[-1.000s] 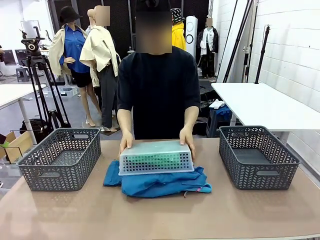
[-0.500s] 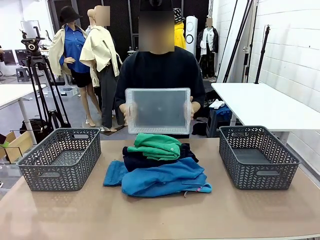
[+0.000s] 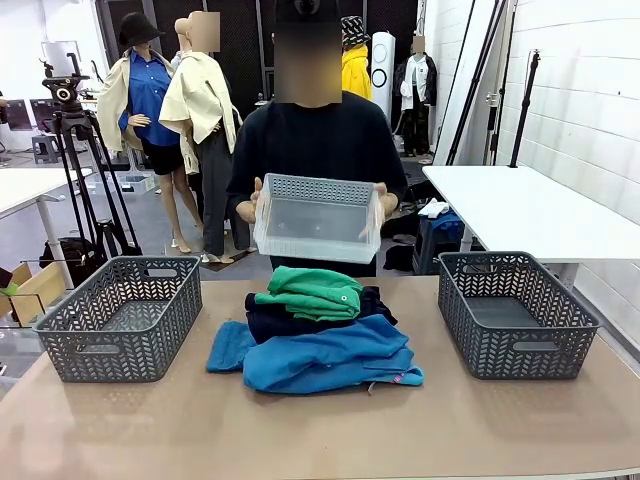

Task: Sort the tops and bottoms.
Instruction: Lift clothes from the center of the table with your left hand.

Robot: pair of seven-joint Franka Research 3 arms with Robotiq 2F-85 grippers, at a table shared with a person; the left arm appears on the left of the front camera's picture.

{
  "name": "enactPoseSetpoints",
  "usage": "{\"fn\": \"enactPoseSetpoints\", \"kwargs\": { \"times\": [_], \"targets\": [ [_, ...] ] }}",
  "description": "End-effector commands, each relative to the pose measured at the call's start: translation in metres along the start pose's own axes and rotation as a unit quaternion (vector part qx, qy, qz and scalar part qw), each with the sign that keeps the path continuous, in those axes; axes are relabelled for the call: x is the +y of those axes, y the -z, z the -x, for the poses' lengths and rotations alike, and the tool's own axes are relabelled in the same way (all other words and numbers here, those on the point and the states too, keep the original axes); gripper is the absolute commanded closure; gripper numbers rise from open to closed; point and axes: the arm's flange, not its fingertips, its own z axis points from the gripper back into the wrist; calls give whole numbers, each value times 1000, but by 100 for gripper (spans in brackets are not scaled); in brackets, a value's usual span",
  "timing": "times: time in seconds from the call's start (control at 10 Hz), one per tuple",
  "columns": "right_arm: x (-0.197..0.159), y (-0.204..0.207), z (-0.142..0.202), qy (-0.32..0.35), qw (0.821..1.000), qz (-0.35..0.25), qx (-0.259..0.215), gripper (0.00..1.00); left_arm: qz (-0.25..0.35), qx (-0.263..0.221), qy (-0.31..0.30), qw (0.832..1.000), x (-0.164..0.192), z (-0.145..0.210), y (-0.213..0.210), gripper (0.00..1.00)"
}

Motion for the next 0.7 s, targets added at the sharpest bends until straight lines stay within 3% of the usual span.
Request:
{"fn": "enactPoseSetpoints", "kwargs": {
  "times": [0.0,0.6],
  "targets": [
    [-2,0,1,-1,1000,-1,4,0,-11,3,-1,1000,-1,-1,-2,0],
    [-2,0,1,-1,1000,-1,4,0,-11,3,-1,1000,-1,-1,-2,0]
  ]
}}
